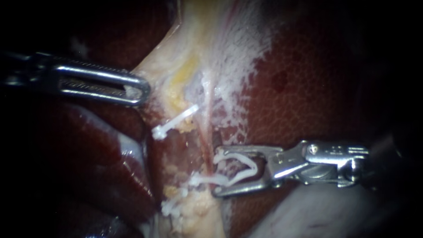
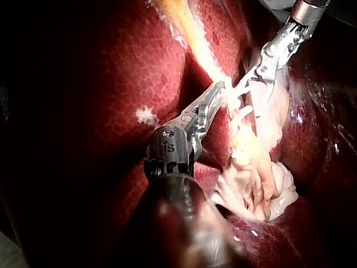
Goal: Clipping second clip right tube
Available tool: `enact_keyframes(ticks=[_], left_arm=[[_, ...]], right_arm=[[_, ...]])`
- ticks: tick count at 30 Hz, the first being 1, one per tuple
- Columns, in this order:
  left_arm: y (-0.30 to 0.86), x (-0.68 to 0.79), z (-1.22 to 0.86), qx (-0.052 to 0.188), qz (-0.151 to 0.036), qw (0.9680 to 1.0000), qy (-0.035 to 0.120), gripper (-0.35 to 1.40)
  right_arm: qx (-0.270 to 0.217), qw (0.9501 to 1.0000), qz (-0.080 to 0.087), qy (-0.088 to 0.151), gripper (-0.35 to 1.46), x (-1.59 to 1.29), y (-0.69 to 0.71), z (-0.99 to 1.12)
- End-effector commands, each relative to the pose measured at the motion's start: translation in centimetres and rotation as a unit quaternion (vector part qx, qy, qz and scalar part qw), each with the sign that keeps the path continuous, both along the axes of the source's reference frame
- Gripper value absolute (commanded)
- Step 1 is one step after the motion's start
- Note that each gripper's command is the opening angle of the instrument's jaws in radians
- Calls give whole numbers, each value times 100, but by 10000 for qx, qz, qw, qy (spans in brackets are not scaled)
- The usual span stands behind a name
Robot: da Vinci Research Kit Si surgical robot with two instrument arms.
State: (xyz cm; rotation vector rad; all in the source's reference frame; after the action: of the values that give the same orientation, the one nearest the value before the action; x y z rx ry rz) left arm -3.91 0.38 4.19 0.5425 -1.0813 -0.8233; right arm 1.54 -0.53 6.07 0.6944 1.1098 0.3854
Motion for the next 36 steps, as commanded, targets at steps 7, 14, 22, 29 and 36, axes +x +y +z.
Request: enact_keyframes(ticks=[7, 14, 22, 29, 36], left_arm=[[-1, -1, -2, -6, -8, 10000, 10, -33], [-2, -3, -2, -9, -14, 10000, 15, -33], [-4, -4, -1, -16, -18, 10000, 20, -33], [-4, -4, -1, -17, -20, 10000, 21, -33], [-5, -4, -2, -17, -22, 10000, 23, -33]], right_arm=[[81, 9999, -67, 8, 59, 18, -7, 8], [150, 9998, -103, 12, 59, 37, -12, 7], [150, 9998, -108, 15, 53, 39, -12, 6], [285, 9996, -63, -27, 42, 38, -9, 10], [581, 9982, 41, -120, -26, 32, 0, 17]])
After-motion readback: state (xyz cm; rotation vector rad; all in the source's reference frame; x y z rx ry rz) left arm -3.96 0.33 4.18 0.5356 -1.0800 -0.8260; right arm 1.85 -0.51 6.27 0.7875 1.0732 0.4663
